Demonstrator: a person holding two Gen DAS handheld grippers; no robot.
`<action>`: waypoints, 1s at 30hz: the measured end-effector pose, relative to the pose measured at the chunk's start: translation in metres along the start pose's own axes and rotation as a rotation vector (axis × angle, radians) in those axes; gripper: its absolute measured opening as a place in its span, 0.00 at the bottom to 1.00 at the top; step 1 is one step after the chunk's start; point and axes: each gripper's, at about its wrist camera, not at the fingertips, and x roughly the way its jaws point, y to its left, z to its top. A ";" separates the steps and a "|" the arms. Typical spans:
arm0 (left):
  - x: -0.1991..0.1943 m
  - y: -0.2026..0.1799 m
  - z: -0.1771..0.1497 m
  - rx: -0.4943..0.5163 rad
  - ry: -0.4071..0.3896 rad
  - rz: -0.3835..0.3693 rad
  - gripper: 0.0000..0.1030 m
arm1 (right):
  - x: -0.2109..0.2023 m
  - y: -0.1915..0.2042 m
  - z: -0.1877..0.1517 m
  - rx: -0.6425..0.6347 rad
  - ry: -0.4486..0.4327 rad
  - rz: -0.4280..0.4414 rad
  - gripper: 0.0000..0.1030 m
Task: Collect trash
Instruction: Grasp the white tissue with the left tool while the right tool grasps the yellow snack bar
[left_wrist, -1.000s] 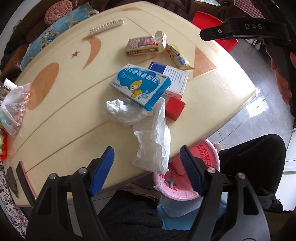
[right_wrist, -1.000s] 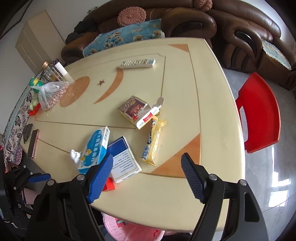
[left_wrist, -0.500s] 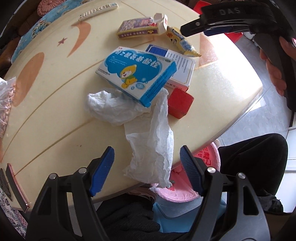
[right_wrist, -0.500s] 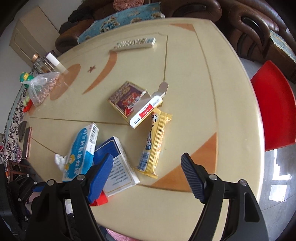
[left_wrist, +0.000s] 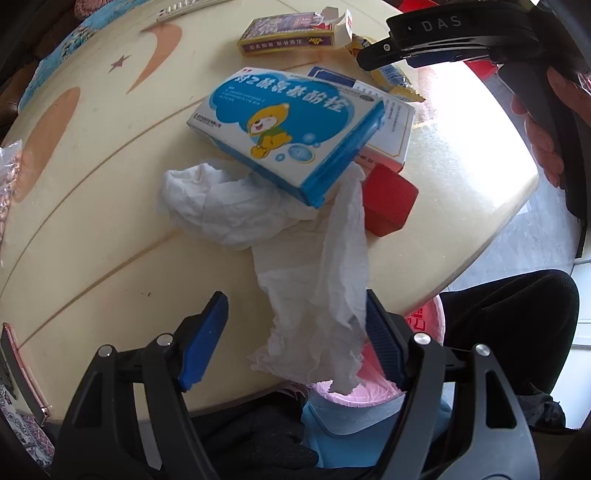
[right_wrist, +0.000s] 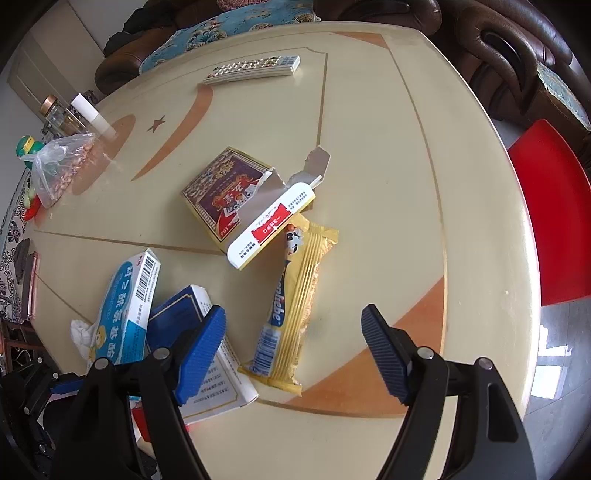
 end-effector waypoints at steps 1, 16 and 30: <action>0.000 -0.002 -0.002 -0.001 0.001 0.000 0.70 | 0.002 0.001 0.000 -0.001 0.002 -0.001 0.72; 0.006 0.016 0.003 -0.057 0.002 -0.001 0.57 | 0.012 0.011 -0.002 -0.062 -0.017 -0.101 0.49; -0.007 0.037 -0.002 -0.104 -0.023 -0.004 0.16 | 0.007 0.013 -0.003 -0.054 -0.002 -0.029 0.21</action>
